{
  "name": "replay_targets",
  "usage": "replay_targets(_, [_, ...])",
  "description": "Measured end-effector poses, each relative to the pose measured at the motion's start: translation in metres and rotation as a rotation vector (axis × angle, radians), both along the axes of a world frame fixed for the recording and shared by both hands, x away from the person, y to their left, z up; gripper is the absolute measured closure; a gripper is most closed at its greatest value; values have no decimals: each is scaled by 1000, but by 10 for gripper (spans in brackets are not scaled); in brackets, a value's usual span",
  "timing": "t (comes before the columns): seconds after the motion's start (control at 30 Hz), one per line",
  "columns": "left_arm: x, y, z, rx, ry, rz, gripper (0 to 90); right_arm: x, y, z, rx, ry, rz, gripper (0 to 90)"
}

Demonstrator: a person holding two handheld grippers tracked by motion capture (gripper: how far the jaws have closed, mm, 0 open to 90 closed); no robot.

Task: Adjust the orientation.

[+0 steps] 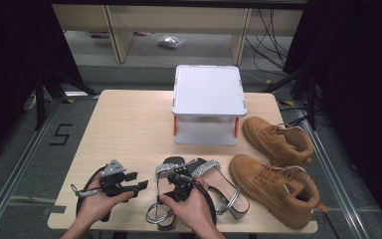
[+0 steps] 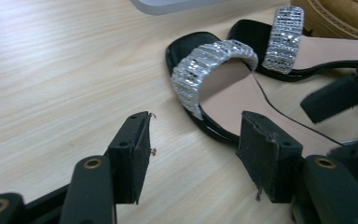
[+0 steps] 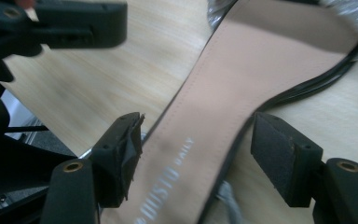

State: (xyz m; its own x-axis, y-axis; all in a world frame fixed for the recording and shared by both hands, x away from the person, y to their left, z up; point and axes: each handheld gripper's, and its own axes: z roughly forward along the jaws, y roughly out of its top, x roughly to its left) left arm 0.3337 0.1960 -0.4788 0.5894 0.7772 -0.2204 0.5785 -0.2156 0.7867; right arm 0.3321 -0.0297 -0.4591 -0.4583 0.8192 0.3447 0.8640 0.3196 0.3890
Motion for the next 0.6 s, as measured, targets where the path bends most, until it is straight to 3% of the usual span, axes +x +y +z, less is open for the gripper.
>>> replay_targets(0.03, [0, 1, 0, -4, -2, 6, 431, 1, 3, -2, -16, -8, 6, 336])
replay_targets(0.07, [0, 4, 0, 11, 2, -5, 430, 0, 7, -3, -28, 15, -16, 323])
replay_targets(0.1, [-1, 3, 0, -6, 5, 8, 431, -1, 11, -2, -58, 40, -45, 314])
replay_targets(0.13, [-1, 4, -1, 1, 0, 12, 431, 0, 12, -5, -59, 23, -33, 307])
replay_targets(0.2, [-1, 4, -3, 0, 4, 10, 432, 1, 14, -4, -92, 39, -51, 292])
replay_targets(0.33, [0, 5, -5, 10, 14, 2, 432, 0, 19, -5, -105, 53, -85, 274])
replay_targets(0.4, [0, 5, -6, 0, 16, 9, 432, 2, 19, -7, -105, 52, -70, 270])
replay_targets(0.43, [0, 5, -6, 1, 16, 11, 432, 3, 19, -8, -111, 30, -67, 267])
replay_targets(0.47, [0, 5, -6, 6, 15, 13, 432, 2, 21, -6, -117, 77, -93, 260])
replay_targets(0.6, [1, 5, -5, 4, 9, 13, 432, 6, 20, -8, -129, 109, -85, 247])
